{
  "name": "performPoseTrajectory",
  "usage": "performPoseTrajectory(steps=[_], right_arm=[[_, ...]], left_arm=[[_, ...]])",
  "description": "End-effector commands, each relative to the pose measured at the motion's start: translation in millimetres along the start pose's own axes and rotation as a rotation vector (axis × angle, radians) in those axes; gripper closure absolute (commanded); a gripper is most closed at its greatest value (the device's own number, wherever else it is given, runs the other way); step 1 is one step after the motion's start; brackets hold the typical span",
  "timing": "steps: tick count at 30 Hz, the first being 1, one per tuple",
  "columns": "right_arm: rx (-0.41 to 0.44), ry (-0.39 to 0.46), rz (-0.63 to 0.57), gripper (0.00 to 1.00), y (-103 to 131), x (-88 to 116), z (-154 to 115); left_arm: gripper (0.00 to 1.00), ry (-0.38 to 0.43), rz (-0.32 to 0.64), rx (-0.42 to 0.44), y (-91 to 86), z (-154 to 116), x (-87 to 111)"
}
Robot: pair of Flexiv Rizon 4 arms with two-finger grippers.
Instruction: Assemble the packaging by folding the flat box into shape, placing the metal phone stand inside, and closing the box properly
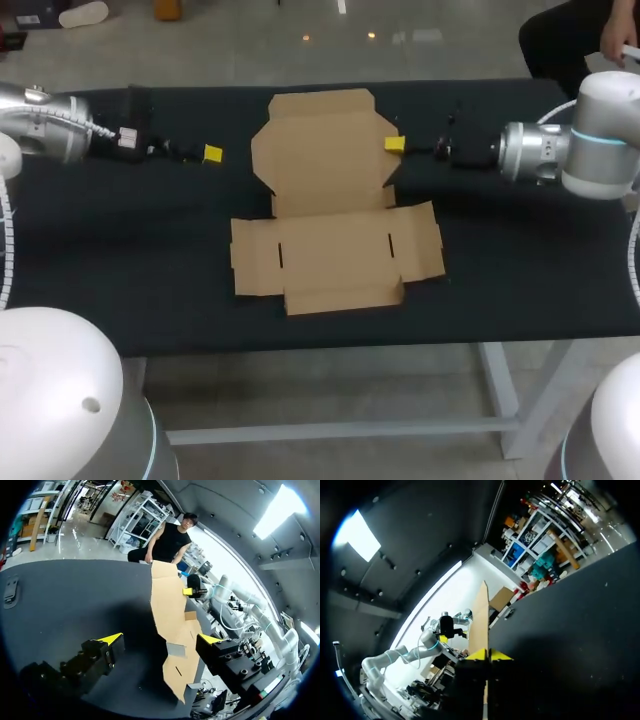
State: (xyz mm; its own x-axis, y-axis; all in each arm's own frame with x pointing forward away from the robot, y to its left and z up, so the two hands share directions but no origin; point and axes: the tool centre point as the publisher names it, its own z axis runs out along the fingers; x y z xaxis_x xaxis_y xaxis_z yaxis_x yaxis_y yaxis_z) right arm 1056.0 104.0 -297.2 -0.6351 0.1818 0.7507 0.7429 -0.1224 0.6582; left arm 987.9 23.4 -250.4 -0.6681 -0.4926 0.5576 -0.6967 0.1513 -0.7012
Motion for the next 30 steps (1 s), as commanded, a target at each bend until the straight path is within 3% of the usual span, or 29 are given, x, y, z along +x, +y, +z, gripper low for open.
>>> performPoseTrajectory(steps=[1, 18, 28, 30], right_arm=[[-0.014, 0.023, -0.021, 1.00, 1.9, 3.3, 1.3], [-0.055, 0.109, -0.120, 1.00, 19.5, 20.7, 12.0], [-0.076, 0.126, -0.151, 1.00, 28.3, 25.8, 20.1], [-0.075, 0.131, -0.152, 1.00, 29.2, 26.0, 21.7]], left_arm=[[0.00, 0.032, 0.028, 0.017, -8.8, 9.8, -9.2], [0.00, 0.128, 0.169, 0.091, -32.8, 40.0, -7.0], [0.14, 0.190, 0.226, 0.097, -44.8, 54.0, 5.0], [0.25, 0.212, 0.237, 0.100, -47.6, 55.6, 6.9]])
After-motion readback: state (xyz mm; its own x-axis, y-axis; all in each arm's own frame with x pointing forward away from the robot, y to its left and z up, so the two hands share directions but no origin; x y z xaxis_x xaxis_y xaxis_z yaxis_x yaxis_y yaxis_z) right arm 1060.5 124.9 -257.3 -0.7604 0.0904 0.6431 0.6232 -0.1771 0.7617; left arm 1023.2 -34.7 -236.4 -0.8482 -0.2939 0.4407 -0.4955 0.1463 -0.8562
